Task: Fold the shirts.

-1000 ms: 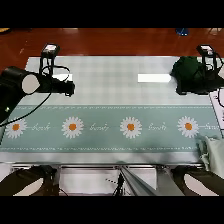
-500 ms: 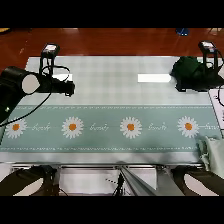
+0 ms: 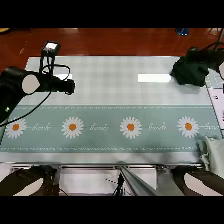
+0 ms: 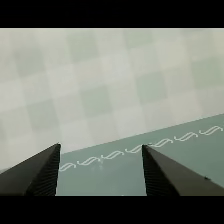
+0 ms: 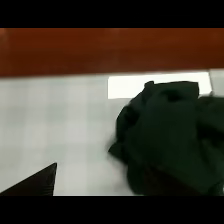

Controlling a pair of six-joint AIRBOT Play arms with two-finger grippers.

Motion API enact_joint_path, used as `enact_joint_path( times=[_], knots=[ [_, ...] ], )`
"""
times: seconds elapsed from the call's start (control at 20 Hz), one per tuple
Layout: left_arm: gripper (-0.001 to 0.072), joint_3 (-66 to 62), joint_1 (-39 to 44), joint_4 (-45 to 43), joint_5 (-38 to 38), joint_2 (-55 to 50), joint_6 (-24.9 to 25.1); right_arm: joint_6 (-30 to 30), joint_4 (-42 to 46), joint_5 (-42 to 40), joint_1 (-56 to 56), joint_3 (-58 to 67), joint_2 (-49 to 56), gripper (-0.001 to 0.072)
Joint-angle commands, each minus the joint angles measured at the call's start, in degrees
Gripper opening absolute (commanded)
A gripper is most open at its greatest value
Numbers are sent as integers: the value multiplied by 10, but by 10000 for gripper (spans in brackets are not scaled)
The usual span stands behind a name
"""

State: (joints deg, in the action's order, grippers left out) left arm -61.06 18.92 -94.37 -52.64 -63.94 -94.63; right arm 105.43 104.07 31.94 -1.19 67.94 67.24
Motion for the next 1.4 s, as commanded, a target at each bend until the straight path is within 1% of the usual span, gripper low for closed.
enact_joint_path(
  times=[0.0, 0.1, 0.3, 0.55, 0.7, 0.75, 0.8, 0.85, 0.9, 0.95, 1.05, 1.15, 1.3, 1.35],
  knots=[
    [612, 0, 0, -2, 10, 0, 11, 129, 90, -89, -55, 38, 59, 577],
    [612, 0, 0, -1, 10, 0, 11, 129, 66, -91, -92, 67, 113, 577],
    [611, 0, 0, -1, 1, 0, 9, 129, 39, -92, -127, 97, 215, 584],
    [611, 0, 0, -1, -1, 0, 9, 127, 34, -94, -126, 98, 316, 589],
    [611, 0, 0, -1, -6, 0, 9, 117, 43, -120, -122, 98, 355, 592],
    [611, 0, 0, -1, -9, 0, 9, 117, 43, -134, -122, 98, 364, 579],
    [611, 0, 0, -1, -10, 0, 9, 117, 43, -146, -122, 98, 370, 535],
    [611, 0, 0, -1, -10, 0, 9, 117, 45, -150, -122, 98, 372, 387],
    [611, 0, 0, -1, -10, 0, 9, 116, 45, -149, -122, 98, 373, 157],
    [611, 0, 0, -1, -10, 0, 9, 117, 44, -149, -122, 98, 370, 27],
    [611, 0, 0, -1, -10, 0, 9, 117, 42, -149, -121, 98, 353, 28],
    [610, -3, 0, -1, -14, 1, 9, 114, 44, -149, -117, 98, 312, 27],
    [608, -42, 0, -1, -59, 5, 12, 103, 43, -154, -103, 98, 206, 27],
    [608, -68, 0, -1, -75, 8, 26, 96, 43, -158, -93, 98, 160, 27]
  ],
)
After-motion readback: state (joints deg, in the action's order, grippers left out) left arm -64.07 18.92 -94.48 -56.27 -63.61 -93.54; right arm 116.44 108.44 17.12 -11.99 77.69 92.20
